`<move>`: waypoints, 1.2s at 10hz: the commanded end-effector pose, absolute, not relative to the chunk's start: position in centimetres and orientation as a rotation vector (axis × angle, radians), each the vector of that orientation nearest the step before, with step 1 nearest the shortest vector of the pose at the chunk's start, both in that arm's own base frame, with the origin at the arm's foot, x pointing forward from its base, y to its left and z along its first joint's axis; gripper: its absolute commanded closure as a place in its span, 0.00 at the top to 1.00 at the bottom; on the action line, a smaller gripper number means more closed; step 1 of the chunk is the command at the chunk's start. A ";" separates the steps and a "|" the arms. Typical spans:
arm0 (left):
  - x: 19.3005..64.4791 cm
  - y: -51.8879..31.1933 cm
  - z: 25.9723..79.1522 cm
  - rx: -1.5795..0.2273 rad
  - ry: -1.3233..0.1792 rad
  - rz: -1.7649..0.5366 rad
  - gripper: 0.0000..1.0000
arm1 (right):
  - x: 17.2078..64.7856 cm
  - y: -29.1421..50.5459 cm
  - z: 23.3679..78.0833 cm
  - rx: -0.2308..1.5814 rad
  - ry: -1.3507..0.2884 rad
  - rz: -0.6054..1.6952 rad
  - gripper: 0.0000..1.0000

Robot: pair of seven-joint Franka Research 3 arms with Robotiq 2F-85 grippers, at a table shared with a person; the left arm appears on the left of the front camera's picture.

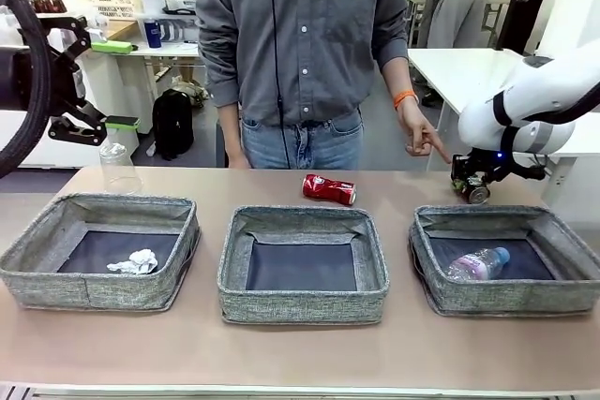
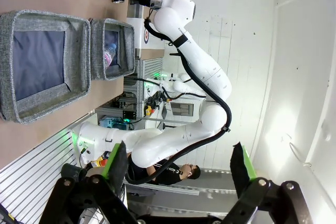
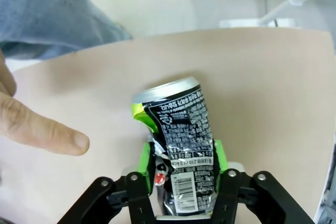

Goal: Sort the waste into the appropriate baskets.
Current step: Pick up the waste item pointed out by the person.

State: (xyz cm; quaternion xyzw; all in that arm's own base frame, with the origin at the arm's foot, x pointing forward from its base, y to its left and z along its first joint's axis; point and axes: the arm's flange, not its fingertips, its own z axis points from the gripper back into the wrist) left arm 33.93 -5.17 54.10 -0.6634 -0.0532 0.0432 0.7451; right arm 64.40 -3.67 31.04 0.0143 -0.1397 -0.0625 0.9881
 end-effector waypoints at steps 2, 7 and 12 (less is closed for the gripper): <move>33.9 -5.4 54.4 -1.472 -0.123 0.089 1.00 | 64.6 -3.3 31.4 0.012 -0.279 -0.138 0.09; 33.9 -5.4 54.4 -1.472 -0.123 0.089 1.00 | 64.3 -3.6 32.5 0.068 -0.293 -0.225 0.32; 33.9 -5.4 54.4 -1.472 -0.123 0.089 1.00 | 56.6 -5.2 47.9 0.205 -0.282 -0.477 0.32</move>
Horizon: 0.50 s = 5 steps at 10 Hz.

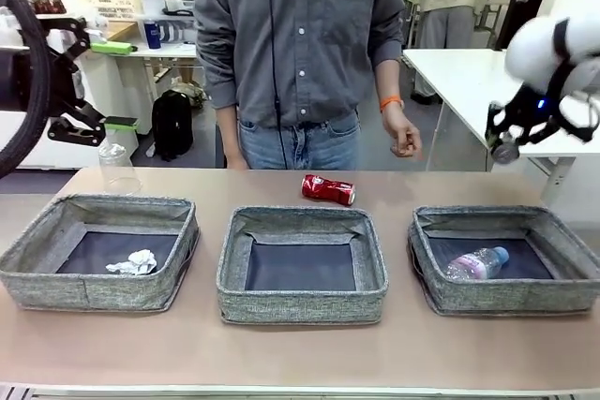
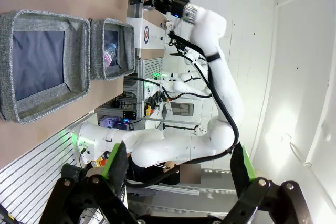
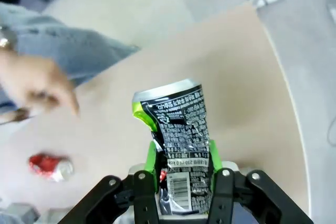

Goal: Sort the waste into the appropriate baskets.
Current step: Pick up the waste item pointed out by the person.

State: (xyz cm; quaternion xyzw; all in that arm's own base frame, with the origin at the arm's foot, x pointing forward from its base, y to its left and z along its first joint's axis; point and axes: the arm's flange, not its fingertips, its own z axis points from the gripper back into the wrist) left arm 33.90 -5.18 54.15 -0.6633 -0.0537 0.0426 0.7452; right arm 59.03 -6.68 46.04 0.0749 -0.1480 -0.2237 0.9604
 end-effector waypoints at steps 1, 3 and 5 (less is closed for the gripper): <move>33.9 -5.4 54.4 -1.472 -0.123 0.089 1.00 | 54.8 -3.1 49.8 0.256 -0.220 -0.432 0.32; 33.9 -5.4 54.4 -1.472 -0.123 0.089 1.00 | 50.3 1.2 52.3 0.259 -0.225 -0.178 0.32; 33.9 -5.4 54.4 -1.472 -0.123 0.089 1.00 | 45.9 5.1 52.7 0.277 -0.225 0.058 0.32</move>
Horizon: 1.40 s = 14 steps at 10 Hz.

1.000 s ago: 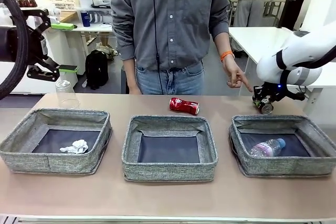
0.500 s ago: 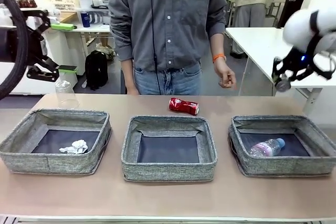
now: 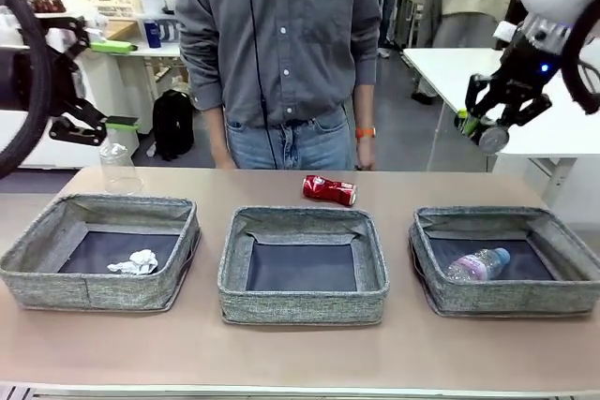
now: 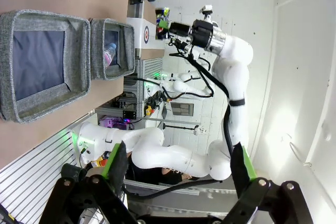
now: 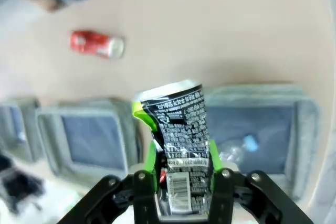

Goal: Sort the waste into the appropriate baskets.
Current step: Pick up the waste item pointed out by the person.

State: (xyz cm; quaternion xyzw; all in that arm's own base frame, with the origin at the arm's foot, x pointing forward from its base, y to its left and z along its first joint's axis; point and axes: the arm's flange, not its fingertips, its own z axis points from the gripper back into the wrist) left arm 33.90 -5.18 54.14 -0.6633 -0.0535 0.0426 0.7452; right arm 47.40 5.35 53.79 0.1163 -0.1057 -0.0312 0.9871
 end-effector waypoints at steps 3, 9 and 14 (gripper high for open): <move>33.9 -5.4 54.4 -1.472 -0.123 0.089 1.00 | 47.4 5.3 53.8 0.234 -0.212 -0.063 0.32; 33.9 -5.4 54.4 -1.472 -0.123 0.089 1.00 | 42.2 17.1 63.6 0.215 -0.101 -0.468 0.41; 33.9 -5.4 54.4 -1.472 -0.123 0.089 1.00 | 34.8 30.9 70.0 0.167 -0.247 -0.360 0.41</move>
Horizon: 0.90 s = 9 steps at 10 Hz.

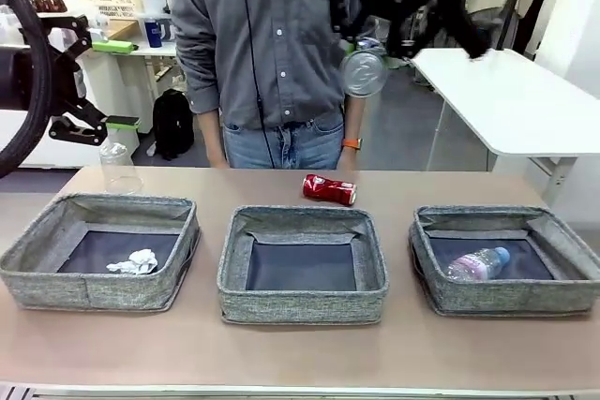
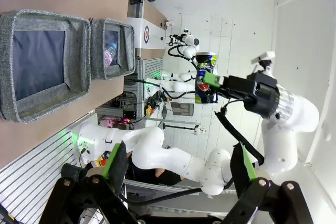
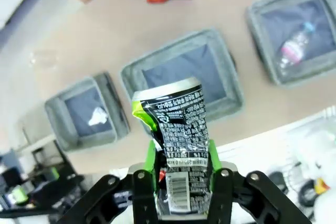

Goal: Sort the waste into the appropriate baskets.
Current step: Pick up the waste item pointed out by the person.

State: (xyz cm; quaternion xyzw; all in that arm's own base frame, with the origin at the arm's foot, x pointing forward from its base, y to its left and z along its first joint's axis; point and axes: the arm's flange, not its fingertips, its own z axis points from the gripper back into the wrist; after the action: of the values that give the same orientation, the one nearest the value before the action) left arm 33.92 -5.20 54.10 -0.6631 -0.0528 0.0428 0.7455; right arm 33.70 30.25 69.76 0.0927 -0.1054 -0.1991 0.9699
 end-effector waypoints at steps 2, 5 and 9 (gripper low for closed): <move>33.9 -5.4 54.4 -1.472 -0.123 0.089 1.00 | 33.4 33.5 71.6 0.179 -0.283 -0.268 0.41; 33.9 -5.4 54.4 -1.472 -0.123 0.089 1.00 | 32.4 33.5 74.3 0.197 -0.309 -0.194 0.41; 33.9 -5.4 54.4 -1.472 -0.123 0.089 1.00 | 33.4 32.6 75.8 0.280 -0.292 -0.172 0.41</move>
State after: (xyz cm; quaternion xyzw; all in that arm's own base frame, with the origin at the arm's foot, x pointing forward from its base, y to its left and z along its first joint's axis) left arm 33.91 -5.17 54.11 -0.6632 -0.0529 0.0427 0.7454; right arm 33.01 32.79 76.20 0.1228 -0.1603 -0.0970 0.9746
